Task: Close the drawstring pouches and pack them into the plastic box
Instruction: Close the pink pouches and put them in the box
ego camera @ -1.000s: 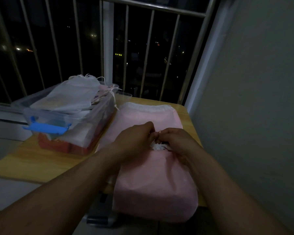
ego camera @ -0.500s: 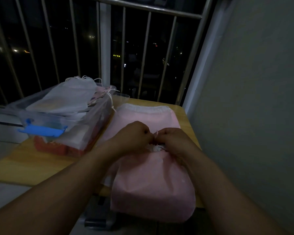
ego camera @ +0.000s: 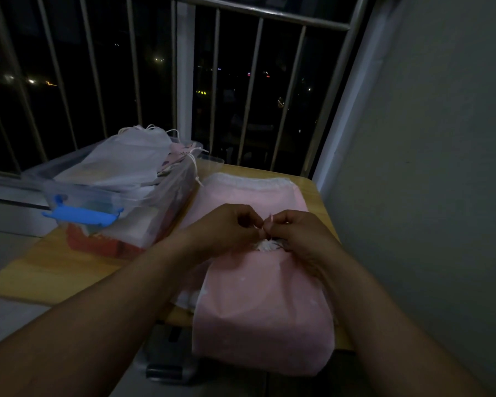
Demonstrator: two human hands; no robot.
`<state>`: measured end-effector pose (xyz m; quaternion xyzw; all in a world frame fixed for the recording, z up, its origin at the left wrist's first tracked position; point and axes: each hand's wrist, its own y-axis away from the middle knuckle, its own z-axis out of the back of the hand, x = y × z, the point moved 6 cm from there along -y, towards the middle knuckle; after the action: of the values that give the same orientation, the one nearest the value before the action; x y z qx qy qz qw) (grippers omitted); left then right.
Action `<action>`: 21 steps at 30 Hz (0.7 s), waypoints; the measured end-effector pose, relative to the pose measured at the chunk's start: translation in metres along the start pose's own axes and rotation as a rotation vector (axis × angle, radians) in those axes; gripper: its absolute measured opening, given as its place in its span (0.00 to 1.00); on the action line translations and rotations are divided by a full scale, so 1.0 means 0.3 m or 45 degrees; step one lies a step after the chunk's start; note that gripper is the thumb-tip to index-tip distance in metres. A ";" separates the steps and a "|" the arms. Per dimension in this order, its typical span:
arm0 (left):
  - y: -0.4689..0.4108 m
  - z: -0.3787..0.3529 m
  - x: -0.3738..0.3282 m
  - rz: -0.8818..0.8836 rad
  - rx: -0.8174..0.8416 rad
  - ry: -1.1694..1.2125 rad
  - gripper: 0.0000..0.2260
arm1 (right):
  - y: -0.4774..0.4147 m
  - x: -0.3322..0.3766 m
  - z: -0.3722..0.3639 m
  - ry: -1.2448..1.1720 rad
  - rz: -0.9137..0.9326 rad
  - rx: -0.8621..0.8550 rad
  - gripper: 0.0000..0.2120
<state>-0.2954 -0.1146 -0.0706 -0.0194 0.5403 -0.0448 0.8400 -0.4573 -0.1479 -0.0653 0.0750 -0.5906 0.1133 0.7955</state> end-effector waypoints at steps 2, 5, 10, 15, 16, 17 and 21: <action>0.005 -0.012 0.001 0.011 0.044 -0.006 0.04 | -0.001 -0.005 -0.002 0.014 0.003 0.009 0.03; 0.009 -0.017 0.007 0.036 0.028 -0.062 0.07 | 0.003 0.000 -0.006 0.062 0.091 0.008 0.02; 0.017 -0.022 0.024 0.109 0.022 0.089 0.10 | 0.003 0.018 -0.023 0.119 0.245 -0.002 0.03; 0.008 -0.023 0.036 0.136 0.018 0.079 0.09 | -0.006 0.014 -0.014 0.143 0.280 -0.041 0.03; 0.006 -0.022 0.038 0.138 0.010 0.094 0.10 | -0.005 0.016 -0.013 0.141 0.288 -0.046 0.04; 0.005 -0.023 0.038 0.135 0.002 0.105 0.11 | -0.004 0.018 -0.013 0.141 0.299 -0.053 0.04; 0.001 -0.028 0.032 0.128 -0.048 0.164 0.11 | -0.006 0.025 -0.010 0.138 0.348 -0.077 0.05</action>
<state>-0.2990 -0.1151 -0.0827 -0.0049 0.5942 0.0066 0.8043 -0.4519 -0.1481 -0.0590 -0.0363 -0.5547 0.2064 0.8053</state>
